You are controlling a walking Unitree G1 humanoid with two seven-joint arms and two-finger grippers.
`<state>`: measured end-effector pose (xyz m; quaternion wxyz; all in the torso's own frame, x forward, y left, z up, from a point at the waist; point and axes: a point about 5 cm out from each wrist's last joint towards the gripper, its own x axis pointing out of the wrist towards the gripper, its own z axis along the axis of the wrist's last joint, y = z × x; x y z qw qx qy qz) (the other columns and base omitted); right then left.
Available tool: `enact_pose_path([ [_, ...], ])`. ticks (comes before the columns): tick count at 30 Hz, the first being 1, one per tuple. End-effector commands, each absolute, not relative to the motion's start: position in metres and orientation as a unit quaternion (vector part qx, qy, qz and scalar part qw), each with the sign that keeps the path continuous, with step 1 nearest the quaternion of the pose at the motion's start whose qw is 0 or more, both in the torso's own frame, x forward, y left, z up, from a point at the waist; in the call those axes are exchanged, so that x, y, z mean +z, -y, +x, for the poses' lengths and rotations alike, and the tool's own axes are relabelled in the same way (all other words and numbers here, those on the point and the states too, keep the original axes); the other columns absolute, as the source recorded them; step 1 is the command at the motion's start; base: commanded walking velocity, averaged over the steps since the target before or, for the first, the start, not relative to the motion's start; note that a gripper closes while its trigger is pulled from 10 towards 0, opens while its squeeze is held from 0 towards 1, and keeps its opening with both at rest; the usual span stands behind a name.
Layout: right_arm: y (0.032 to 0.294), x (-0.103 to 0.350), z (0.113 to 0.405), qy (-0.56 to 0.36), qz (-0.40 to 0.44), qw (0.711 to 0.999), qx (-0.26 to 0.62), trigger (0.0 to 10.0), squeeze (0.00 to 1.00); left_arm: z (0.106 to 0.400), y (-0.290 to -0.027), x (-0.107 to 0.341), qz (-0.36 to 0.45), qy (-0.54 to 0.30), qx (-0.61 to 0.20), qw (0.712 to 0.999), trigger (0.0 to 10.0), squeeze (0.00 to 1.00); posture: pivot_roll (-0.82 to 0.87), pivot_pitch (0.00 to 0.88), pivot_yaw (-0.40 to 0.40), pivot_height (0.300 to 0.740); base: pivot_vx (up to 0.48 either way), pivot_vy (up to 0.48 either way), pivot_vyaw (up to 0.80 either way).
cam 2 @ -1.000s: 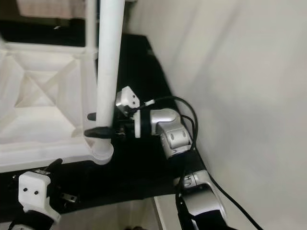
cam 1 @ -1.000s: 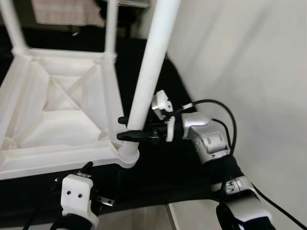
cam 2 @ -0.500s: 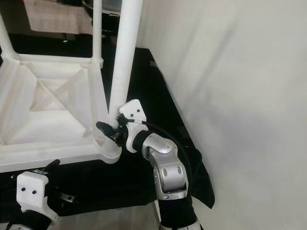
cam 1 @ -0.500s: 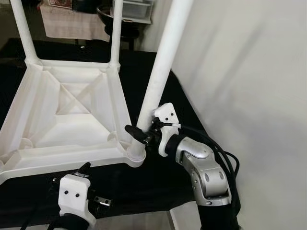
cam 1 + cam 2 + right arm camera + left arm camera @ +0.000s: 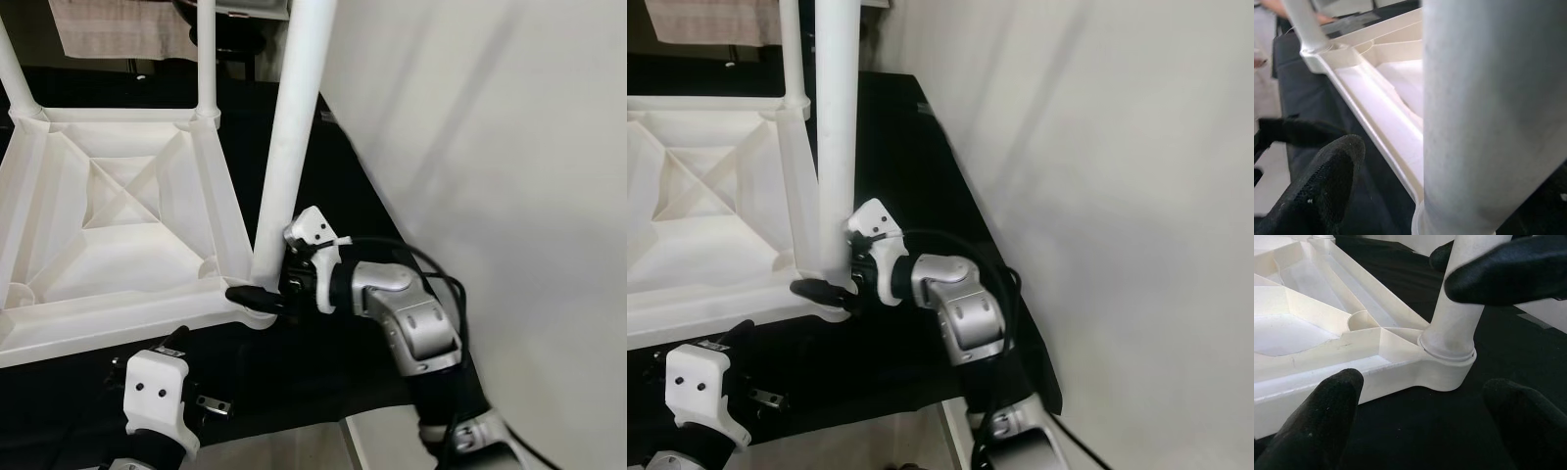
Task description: Building children table
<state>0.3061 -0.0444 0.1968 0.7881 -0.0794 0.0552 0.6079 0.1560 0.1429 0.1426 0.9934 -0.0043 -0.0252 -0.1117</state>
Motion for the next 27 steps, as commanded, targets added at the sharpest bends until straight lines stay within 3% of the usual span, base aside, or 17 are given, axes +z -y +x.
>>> enact_pose_path([
  [1, 0.042, 0.193, 0.3, -0.053, -0.08, 0.77, 0.631, 10.0, 1.0, 0.154, -0.142, 0.141, -0.001, 0.017, -0.117, 0.993, 10.0, 0.0, 0.04, 0.137, -0.21, 0.74, 0.0, 0.0, 0.0],
  [5, 0.058, 0.184, 0.297, -0.077, -0.092, 0.777, 0.618, 10.0, 1.0, 0.154, -0.143, 0.141, 0.029, 0.009, -0.108, 0.994, 10.0, 0.0, 0.01, 0.124, -0.198, 0.74, 0.0, 0.0, 0.0],
  [10, 0.105, 0.157, 0.301, -0.149, -0.114, 0.844, 0.503, 10.0, 1.0, 0.151, -0.146, 0.141, 0.126, 0.001, -0.086, 0.988, 10.0, 0.0, -0.01, 0.082, -0.195, 0.74, 0.0, 0.0, 0.0],
  [13, 0.112, 0.149, 0.301, -0.161, -0.118, 0.856, 0.477, 10.0, 1.0, 0.152, -0.145, 0.141, 0.142, 0.002, -0.091, 0.986, 10.0, 0.0, -0.01, 0.08, -0.193, 0.74, 0.0, 0.0, 0.0],
  [15, 0.128, 0.14, 0.311, -0.15, -0.118, 0.914, 0.357, 10.0, 1.0, 0.152, -0.146, 0.141, 0.169, 0.003, -0.078, 0.983, 10.0, 0.0, -0.02, 0.062, -0.183, 0.74, 0.0, 0.0, 0.0],
  [18, 0.132, 0.138, 0.314, -0.143, -0.112, 0.929, 0.323, 10.0, 1.0, 0.152, -0.148, 0.14, 0.173, 0.003, -0.068, 0.983, 10.0, 0.0, -0.02, 0.057, -0.181, 0.74, 0.0, 0.0, 0.0],
  [19, 0.133, 0.136, 0.314, -0.125, -0.083, 0.95, 0.274, 10.0, 0.95, 0.15, -0.156, 0.14, 0.177, 0.003, -0.021, 0.984, 10.0, 0.0, -0.01, 0.045, -0.179, 0.74, 0.0, 0.0, 0.0],
  [21, 0.133, 0.136, 0.314, -0.125, -0.083, 0.95, 0.274, 10.0, 0.95, 0.15, -0.156, 0.14, 0.177, 0.003, -0.021, 0.984, 10.0, 0.0, -0.01, 0.045, -0.179, 0.74, 0.0, 0.0, 0.0],
  [23, 0.13, 0.135, 0.315, -0.114, -0.082, 0.959, 0.245, 10.0, 0.67, 0.149, -0.169, 0.133, 0.186, -0.017, 0.038, 0.982, 10.0, 0.0, 0.01, 0.034, -0.183, 0.74, 0.0, 0.0, 0.0],
  [24, 0.129, 0.136, 0.317, -0.109, -0.093, 0.961, 0.236, 10.0, 0.33, 0.149, -0.177, 0.13, 0.182, -0.027, 0.068, 0.98, 10.0, 0.0, 0.01, 0.03, -0.183, 0.74, 0.0, 0.0, 0.0],
  [25, 0.129, 0.136, 0.317, -0.109, -0.093, 0.961, 0.236, 10.0, 0.33, 0.149, -0.177, 0.13, 0.182, -0.027, 0.068, 0.98, 10.0, 0.0, 0.01, 0.03, -0.183, 0.74, 0.0, 0.0, 0.0],
  [26, 0.13, 0.138, 0.322, -0.101, -0.11, 0.962, 0.227, 10.0, 0.22, 0.15, -0.188, 0.127, 0.179, -0.039, 0.103, 0.978, 10.0, 0.0, 0.02, 0.023, -0.186, 0.74, 0.0, 0.0, 0.0],
  [27, 0.13, 0.138, 0.322, -0.101, -0.11, 0.962, 0.227, 10.0, 0.22, 0.15, -0.188, 0.127, 0.179, -0.039, 0.103, 0.978, 10.0, 0.0, 0.02, 0.023, -0.186, 0.74, 0.0, 0.0, 0.0],
])
